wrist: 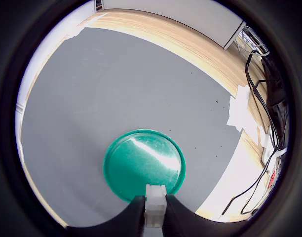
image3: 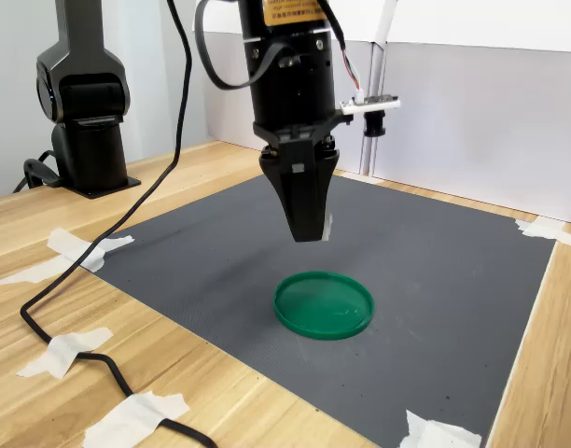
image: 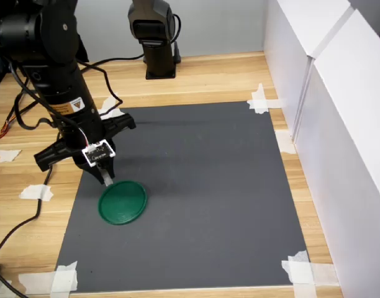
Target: Grasp a white terminal and put it on the green lid.
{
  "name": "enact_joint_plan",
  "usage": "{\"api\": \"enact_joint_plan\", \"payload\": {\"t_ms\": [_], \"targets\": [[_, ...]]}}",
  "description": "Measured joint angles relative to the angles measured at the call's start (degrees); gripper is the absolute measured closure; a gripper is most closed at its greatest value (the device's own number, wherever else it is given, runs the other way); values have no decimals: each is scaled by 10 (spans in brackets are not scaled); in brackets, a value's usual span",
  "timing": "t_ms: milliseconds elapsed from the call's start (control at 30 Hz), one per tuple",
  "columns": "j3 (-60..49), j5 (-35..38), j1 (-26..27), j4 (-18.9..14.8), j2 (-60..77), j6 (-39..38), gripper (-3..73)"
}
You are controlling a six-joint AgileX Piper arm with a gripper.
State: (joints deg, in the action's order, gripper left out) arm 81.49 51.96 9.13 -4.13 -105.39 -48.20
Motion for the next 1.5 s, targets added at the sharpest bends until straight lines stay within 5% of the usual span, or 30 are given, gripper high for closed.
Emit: {"api": "enact_joint_plan", "payload": {"t_ms": [967, 1100, 1367, 1500], "targets": [[-3, -20, -21, 15, -72, -2, 595], [-3, -22, -21, 15, -72, -12, 523], [-4, -36, -21, 15, -65, -23, 208], [-4, -59, -21, 13, -37, -24, 152]]}}
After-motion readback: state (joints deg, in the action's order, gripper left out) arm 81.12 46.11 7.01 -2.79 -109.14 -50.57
